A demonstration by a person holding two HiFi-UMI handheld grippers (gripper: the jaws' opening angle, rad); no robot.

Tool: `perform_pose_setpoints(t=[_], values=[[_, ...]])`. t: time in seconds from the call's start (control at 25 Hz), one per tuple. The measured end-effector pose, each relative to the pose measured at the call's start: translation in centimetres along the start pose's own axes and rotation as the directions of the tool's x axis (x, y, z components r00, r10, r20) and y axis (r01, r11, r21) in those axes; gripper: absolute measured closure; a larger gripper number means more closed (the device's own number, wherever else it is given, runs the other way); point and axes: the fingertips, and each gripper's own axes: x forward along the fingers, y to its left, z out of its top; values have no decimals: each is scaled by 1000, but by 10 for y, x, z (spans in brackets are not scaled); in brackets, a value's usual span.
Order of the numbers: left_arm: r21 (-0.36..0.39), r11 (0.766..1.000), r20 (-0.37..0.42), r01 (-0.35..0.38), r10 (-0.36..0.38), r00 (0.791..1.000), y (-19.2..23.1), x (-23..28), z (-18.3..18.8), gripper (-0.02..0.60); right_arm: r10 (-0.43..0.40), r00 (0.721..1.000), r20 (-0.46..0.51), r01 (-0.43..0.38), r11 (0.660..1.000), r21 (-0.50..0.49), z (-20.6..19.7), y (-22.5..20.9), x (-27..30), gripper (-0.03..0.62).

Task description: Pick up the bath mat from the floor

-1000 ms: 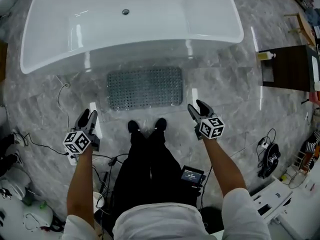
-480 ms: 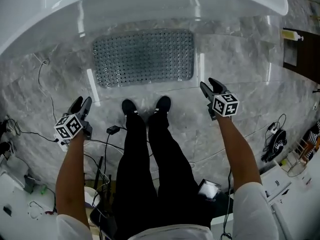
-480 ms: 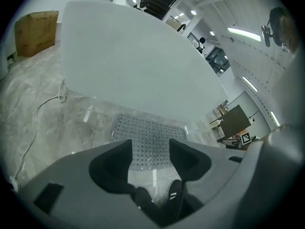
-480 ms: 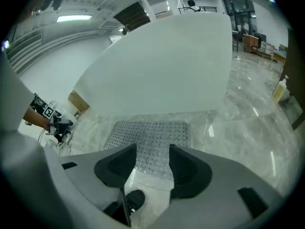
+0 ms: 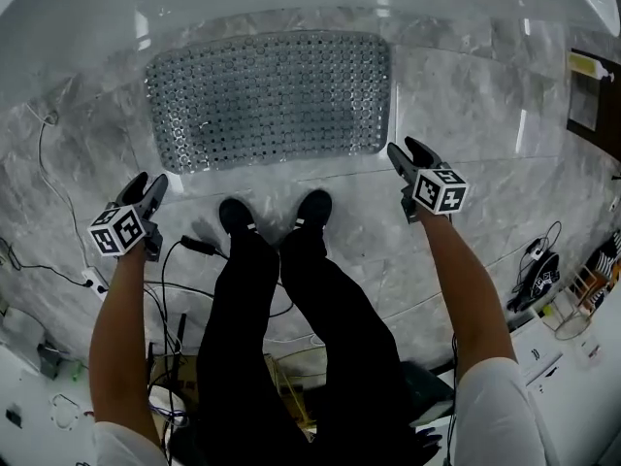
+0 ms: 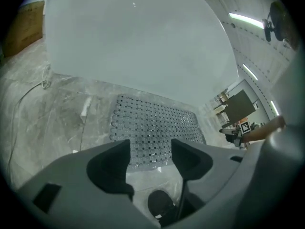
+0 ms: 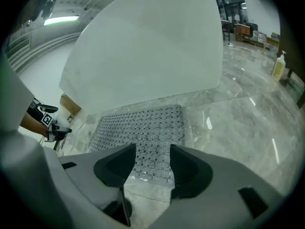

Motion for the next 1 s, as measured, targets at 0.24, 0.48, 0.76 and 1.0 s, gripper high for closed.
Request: perform_pose_setpoints(t=[0.24,0.48,0.76,1.0], values=[[10,1000,-21,-12,12,1000,37,56,-6,308,-37,999,5,37,999,20,-19,-41,46,356],[33,997,-61,-65,67,996,80,102,-11,299,-49,999,-23,49,999,-2,-24,-68,90,349],[39,989,-66,-145,148,987,136,130,-13,296,-40,998,-58,39,999,-23,-31,-85,131,345],[-11,994,-61,-113,112,992,144,146,-20,296,-44,996,-79,43,999,-18,-42,-87,150,346]])
